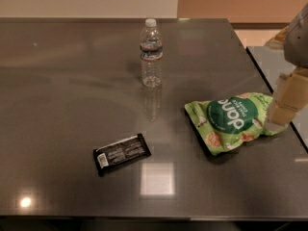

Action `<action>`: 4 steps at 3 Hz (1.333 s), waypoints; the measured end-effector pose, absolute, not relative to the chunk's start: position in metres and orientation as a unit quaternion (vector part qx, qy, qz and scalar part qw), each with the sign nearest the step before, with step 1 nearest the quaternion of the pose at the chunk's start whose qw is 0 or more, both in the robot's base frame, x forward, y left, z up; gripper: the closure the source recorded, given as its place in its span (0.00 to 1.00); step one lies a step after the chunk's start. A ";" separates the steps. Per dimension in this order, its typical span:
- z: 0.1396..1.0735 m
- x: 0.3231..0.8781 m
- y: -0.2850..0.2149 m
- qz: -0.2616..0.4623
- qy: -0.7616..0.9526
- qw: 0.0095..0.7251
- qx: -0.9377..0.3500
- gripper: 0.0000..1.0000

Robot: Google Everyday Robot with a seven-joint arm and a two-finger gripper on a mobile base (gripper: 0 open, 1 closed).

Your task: Pick rxbar chocolate

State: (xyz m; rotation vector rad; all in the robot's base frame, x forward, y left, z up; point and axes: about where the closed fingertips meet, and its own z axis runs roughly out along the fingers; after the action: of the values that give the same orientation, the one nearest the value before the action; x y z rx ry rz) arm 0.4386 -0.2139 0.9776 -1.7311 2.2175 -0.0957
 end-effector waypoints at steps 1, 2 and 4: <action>0.973 0.440 -0.194 -0.008 0.761 0.176 -0.624 0.00; 0.963 0.441 -0.158 0.026 0.736 0.190 -0.649 0.00; 0.933 0.444 -0.078 0.075 0.681 0.199 -0.701 0.00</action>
Offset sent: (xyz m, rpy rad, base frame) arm 0.0034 0.1010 -0.0330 0.1912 0.0571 0.2436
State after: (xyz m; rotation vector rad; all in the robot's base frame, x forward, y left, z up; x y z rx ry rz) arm 0.4440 -0.0777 0.9334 -1.9591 1.9048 0.2106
